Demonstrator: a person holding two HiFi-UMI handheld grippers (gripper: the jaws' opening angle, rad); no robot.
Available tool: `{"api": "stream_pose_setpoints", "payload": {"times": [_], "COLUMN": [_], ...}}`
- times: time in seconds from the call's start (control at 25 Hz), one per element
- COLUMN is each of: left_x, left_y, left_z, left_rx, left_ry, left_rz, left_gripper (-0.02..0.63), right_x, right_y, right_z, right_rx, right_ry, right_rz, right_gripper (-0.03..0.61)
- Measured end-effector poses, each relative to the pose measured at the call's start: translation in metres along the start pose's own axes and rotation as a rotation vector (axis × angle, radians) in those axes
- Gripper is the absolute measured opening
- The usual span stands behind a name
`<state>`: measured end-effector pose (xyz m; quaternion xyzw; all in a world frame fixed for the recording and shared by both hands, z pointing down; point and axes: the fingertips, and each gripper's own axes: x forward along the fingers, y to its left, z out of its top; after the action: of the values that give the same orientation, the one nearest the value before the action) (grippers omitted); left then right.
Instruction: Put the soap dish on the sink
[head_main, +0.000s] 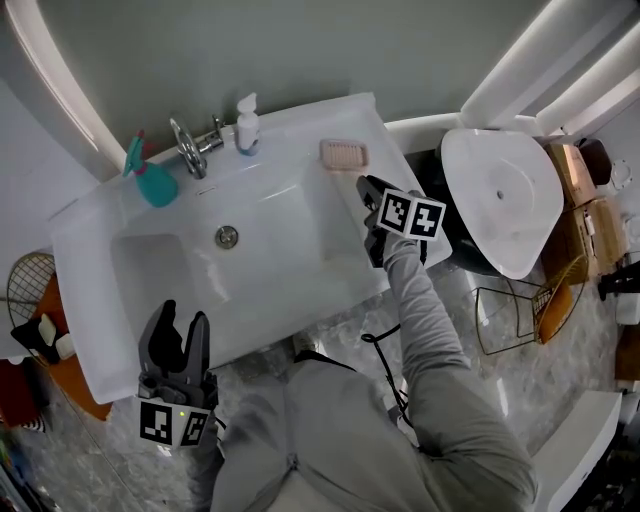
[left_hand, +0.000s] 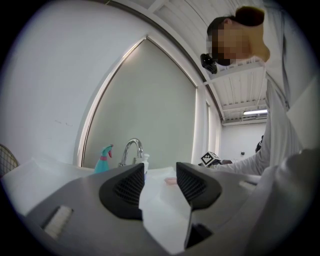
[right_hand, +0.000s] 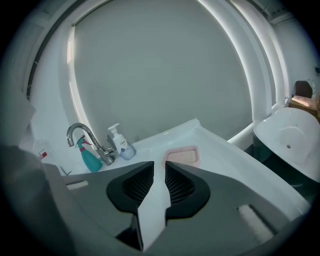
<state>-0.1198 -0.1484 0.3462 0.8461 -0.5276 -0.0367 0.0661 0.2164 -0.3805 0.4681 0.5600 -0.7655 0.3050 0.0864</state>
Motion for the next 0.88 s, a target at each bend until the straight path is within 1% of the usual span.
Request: {"api": "stream_pose_setpoints", "payload": {"times": [0.28,0.4,0.52,0.88], "left_x": [-0.006,-0.008,-0.009,-0.008], "left_y": [-0.002,-0.001,0.000,-0.004], "left_z": [0.003,0.003,0.003,0.006], "left_rx": [0.004,0.002,0.000,0.012], "left_ry": [-0.007,-0.008,-0.009,-0.018], "left_rz": [-0.039,-0.054,-0.066,-0.096], "left_gripper": [0.213,0.213,0.213,0.213], "right_x": [-0.031,-0.046,-0.060,-0.118], "right_y": [0.028,0.037,0.051,0.095], "right_z": [-0.008,-0.009,-0.010,-0.020], "right_rx": [-0.047,-0.054,-0.056,-0.123], "right_ry": [-0.035,-0.062,-0.090,-0.191], "right_rz": [0.011,0.003,0.016,0.037], "right_gripper": [0.069,0.069,0.069,0.067]}}
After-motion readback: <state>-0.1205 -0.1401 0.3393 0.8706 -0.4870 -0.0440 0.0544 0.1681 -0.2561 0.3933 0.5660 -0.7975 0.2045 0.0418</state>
